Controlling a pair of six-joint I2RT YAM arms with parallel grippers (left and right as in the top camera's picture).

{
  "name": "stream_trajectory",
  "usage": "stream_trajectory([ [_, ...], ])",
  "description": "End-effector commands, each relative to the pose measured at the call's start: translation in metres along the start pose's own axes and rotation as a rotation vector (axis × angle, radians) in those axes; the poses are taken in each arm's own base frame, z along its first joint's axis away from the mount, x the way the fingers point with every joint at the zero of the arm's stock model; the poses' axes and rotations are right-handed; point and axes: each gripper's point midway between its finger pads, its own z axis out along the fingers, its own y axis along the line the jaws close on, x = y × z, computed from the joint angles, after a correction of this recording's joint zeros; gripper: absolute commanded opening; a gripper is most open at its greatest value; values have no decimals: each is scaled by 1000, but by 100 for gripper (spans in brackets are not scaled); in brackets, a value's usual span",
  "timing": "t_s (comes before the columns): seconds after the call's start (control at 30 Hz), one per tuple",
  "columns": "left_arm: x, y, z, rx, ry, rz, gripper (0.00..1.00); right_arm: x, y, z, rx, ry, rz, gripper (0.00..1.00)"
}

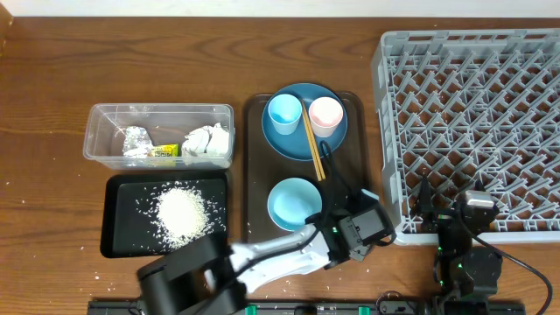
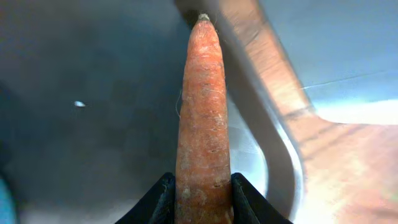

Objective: Sort waste into correct bins and load items into the dishwasher rack
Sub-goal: 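Carry the carrot with the left gripper toward the black tray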

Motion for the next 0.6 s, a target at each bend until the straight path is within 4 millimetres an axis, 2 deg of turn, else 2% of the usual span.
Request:
stream_trajectory([
  [0.0, -23, -4, -34, 18, -91, -9, 30, 1, -1, 0, 5, 5, 3, 99],
  [0.17, -31, 22, -76, -85, -161, -13, 30, 1, -1, 0, 5, 5, 3, 99],
  [0.27, -29, 53, -104, -205, -184, -8, 30, 1, -1, 0, 5, 5, 3, 99],
  [0.4, -13, 95, -134, -330, -139, -26, 30, 2, -1, 0, 5, 5, 3, 99],
  [0.57, 14, 148, -162, -464, -37, -164, 30, 1, -1, 0, 5, 5, 3, 99],
])
